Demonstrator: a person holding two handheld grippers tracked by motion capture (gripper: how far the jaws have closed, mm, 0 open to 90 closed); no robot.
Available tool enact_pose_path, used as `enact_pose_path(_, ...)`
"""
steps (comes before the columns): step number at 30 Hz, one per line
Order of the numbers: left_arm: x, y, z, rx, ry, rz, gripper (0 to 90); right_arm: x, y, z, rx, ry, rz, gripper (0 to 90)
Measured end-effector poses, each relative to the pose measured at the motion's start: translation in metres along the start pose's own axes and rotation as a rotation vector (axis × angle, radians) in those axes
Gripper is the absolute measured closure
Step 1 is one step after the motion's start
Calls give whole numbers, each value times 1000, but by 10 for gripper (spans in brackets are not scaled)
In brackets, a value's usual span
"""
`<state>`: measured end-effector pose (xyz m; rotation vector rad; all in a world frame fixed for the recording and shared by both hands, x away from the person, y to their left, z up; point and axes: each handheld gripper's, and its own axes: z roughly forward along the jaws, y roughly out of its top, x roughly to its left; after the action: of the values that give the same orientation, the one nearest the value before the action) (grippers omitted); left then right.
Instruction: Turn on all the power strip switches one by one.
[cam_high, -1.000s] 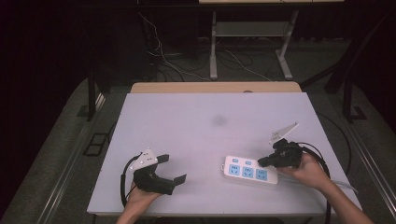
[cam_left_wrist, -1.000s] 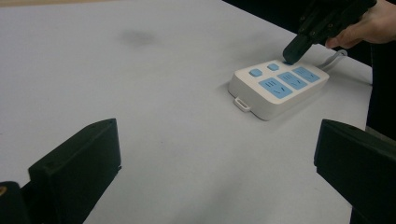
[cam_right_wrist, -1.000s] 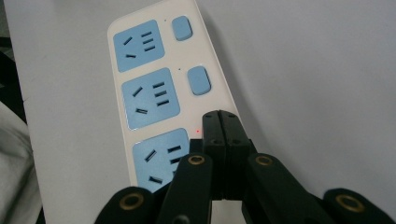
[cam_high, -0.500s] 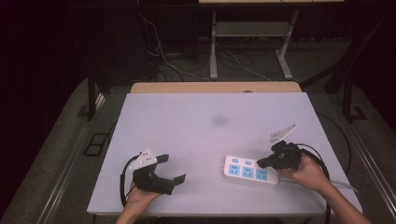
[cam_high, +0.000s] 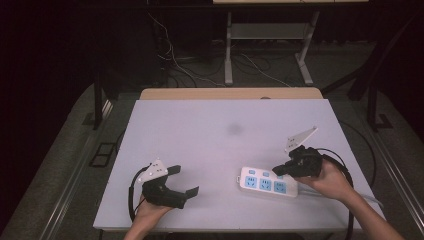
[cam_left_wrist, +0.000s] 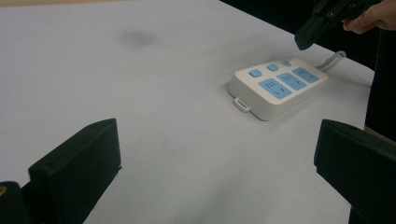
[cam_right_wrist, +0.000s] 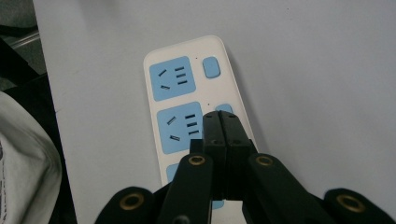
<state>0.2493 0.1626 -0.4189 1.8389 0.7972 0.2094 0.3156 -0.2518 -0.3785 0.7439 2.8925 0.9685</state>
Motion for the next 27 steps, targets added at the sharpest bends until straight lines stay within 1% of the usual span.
enact_pose_path(7,0,0,0,0,-1,0,0,2,10,-2,1,5,-15,900)
enact_pose_path(15,0,0,0,0,-3,1,0,2,19,-1,-1,8,-19,900)
enact_pose_path(18,0,0,0,-2,-3,1,0,0,23,3,-1,15,-14,900)
enact_pose_path(22,1,0,-1,-3,-2,0,0,-3,24,9,4,19,-18,900)
enact_pose_path(23,1,0,-1,-3,-2,-1,0,-3,24,10,4,21,-11,900)
enact_pose_path(27,0,0,-1,-4,-1,1,0,-5,25,16,7,28,-11,900)
